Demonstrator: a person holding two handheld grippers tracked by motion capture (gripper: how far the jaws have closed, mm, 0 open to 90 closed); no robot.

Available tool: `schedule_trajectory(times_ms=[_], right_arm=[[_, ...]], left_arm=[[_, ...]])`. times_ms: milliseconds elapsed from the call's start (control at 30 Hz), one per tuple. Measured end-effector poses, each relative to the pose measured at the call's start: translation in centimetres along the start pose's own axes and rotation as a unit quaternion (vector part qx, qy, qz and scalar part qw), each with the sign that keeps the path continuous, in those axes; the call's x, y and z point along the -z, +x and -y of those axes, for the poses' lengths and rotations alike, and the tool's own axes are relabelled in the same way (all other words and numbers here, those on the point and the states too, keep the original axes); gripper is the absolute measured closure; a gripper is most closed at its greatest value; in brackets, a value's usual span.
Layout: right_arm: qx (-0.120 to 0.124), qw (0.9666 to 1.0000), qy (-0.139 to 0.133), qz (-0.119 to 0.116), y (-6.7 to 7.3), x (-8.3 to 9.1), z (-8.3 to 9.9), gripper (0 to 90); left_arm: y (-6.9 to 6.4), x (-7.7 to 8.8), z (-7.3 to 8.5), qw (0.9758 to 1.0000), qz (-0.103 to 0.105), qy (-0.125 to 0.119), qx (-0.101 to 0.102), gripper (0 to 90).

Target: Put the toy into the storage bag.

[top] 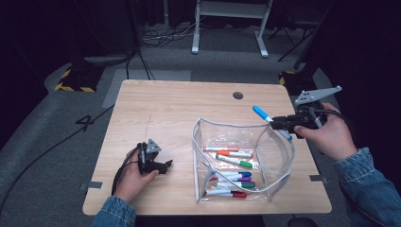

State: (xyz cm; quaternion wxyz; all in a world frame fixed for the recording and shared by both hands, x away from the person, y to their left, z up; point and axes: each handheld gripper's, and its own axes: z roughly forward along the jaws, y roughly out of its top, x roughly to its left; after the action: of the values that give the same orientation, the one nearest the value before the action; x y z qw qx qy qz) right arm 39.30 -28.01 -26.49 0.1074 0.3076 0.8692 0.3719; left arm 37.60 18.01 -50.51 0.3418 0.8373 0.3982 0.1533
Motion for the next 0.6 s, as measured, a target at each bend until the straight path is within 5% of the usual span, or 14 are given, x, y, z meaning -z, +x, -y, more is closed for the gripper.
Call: schedule_trajectory(times_ms=[600], right_arm=[[0.054, 0.9945, 0.027, -0.085, 5.4, -6.0, -1.5, 77.0]], left_arm=[[0.0, -0.1, -0.1, 1.0000, 0.001, -0.001, 0.001, 16.5]])
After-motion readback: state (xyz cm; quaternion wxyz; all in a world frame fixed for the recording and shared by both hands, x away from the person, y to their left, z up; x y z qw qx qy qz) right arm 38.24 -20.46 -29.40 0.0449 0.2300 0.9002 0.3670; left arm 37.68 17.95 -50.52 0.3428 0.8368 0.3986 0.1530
